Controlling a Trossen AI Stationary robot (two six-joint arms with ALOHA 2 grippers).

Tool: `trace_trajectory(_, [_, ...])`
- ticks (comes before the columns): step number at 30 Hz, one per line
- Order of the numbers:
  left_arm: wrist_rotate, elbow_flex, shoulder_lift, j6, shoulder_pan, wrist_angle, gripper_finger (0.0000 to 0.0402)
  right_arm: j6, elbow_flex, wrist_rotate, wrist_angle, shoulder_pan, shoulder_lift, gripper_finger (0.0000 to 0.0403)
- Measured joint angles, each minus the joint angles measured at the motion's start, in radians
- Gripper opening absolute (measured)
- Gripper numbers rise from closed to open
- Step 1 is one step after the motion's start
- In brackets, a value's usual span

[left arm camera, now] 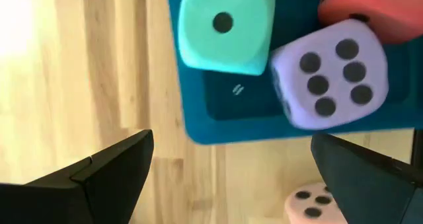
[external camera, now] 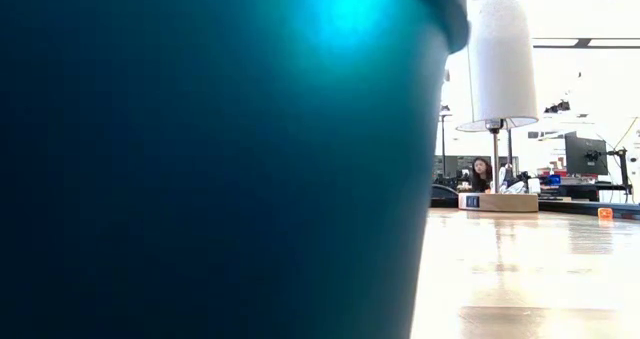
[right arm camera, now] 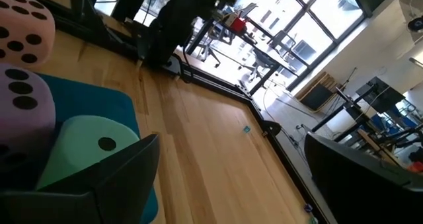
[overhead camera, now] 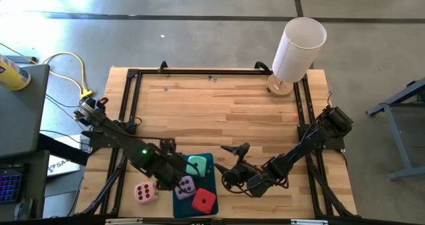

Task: Pick & Place Dice
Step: Put the small orange die into the blue bin

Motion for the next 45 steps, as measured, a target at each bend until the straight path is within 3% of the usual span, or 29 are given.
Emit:
trace_trajectory(7, [-0.003, 0.000, -0.061, 0.033, -0.002, -0.019, 0.0400, 0.127, 0.000, 0.003, -0.099, 0.000, 0.000, 0.0366])
trace_trajectory(11, [-0.001, -0.001, -0.065, 0.075, 0.006, -0.023, 0.0400, 0.309, 0.000, -0.019, -0.262, 0.009, -0.040, 0.0366])
trace_trajectory(24, [0.004, -0.004, -0.065, 0.120, 0.028, -0.040, 0.0400, 1.254, 0.000, -0.468, -1.112, -0.063, -0.306, 0.0366])
trace_trajectory(29, [0.040, -0.004, -0.065, 0.138, 0.045, -0.039, 0.0400, 1.512, 0.000, -0.612, -1.437, -0.127, -0.363, 0.0366])
trace_trajectory(34, [0.130, -0.005, -0.073, 0.275, 0.065, -0.022, 0.0400, 1.589, 0.000, -0.733, -1.616, -0.188, -0.364, 0.0366])
trace_trajectory(39, [0.140, -0.019, -0.145, 0.335, 0.107, 0.004, 0.0400, 1.584, -0.009, -0.771, -1.621, -0.225, -0.364, 0.0366])
trace_trajectory(45, [0.160, -0.203, -0.357, 0.362, 0.168, 0.168, 0.0400, 1.556, -0.009, -0.787, -1.624, -0.238, -0.365, 0.0366])
